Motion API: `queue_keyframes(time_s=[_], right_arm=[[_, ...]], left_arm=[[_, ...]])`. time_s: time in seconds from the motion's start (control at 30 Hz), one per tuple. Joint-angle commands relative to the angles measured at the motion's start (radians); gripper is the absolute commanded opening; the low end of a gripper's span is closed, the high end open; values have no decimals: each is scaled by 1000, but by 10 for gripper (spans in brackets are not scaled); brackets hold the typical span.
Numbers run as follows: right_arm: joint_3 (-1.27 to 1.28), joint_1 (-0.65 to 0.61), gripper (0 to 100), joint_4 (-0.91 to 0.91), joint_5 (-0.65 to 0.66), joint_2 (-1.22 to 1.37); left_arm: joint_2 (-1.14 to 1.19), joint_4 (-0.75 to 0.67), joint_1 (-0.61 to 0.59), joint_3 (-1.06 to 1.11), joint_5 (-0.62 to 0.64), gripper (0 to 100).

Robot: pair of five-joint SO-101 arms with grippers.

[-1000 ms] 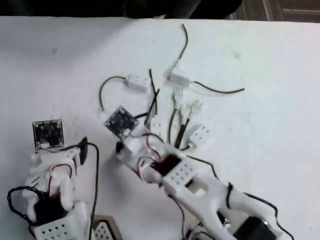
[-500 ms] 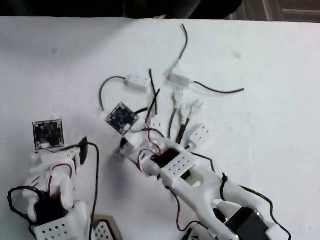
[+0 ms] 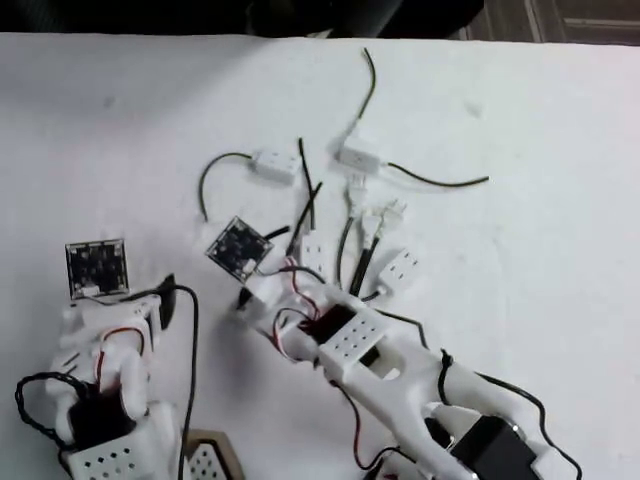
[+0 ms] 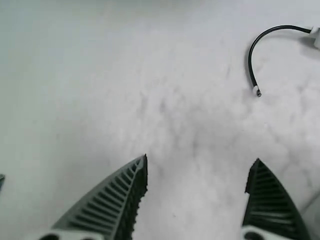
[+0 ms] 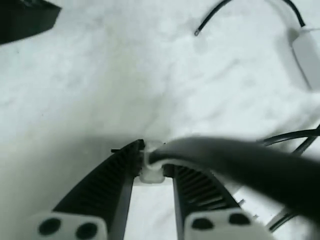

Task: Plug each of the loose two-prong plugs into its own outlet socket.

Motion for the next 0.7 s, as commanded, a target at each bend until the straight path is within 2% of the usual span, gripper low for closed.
queue_keyframes(time_s=[0.0,0.17,0.33,0.67], right_arm=[[8,-8,17,-12,9,-2],[9,-7,17,-12,12,27],[-58,4,17,-7,17,199],[-121,19,17,216,17,216]], left_arm=[[-12,0,-5,0,-8,317],[-12,0,-5,0,-8,317],[-12,0,-5,0,-8,317],[-12,0,-5,2,-8,317]])
